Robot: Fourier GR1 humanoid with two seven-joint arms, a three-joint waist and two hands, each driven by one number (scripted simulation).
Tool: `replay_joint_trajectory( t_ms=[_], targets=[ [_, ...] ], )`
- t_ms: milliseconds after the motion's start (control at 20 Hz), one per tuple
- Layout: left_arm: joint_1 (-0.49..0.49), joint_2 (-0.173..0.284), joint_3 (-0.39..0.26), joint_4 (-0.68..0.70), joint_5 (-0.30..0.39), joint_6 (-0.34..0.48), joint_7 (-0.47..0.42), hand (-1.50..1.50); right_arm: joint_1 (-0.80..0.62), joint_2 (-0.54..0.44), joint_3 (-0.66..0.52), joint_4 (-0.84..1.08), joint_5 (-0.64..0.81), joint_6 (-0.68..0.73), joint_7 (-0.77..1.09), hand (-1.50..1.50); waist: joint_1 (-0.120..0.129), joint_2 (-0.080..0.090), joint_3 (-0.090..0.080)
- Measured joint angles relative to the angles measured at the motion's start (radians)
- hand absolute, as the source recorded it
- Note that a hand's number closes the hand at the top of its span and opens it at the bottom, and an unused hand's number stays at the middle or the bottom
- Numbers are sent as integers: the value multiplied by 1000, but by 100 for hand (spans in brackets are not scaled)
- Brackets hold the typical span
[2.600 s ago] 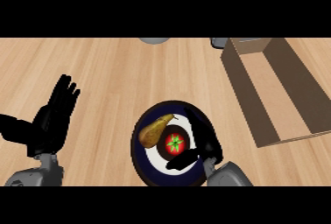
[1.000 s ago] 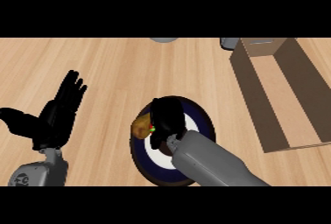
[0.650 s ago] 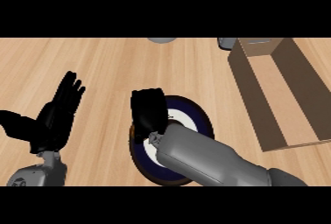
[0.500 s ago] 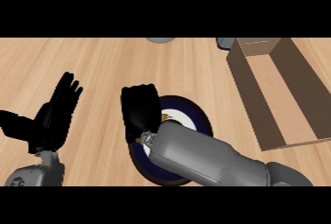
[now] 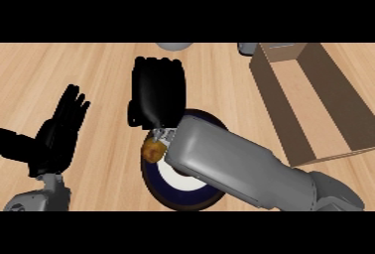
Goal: Pick the tomato from the plate and place it in the cardboard box
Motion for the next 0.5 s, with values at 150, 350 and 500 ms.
replay_joint_trajectory(
  t_ms=[150, 350, 500],
  targets=[
    [-14, 1, 5, 16, -3, 4, -2, 0, 2, -30, -60, -25, 57, 0, 18, 150, -9, 0, 0],
    [0, 2, 5, 13, -4, 1, -10, 0, 17, -82, -156, -62, 84, 23, 30, 150, -11, 0, 0],
    [1, -9, -7, -2, -17, 15, -4, 0, 70, -117, -203, -88, 102, 36, 23, 150, -9, 1, 0]
  ],
)
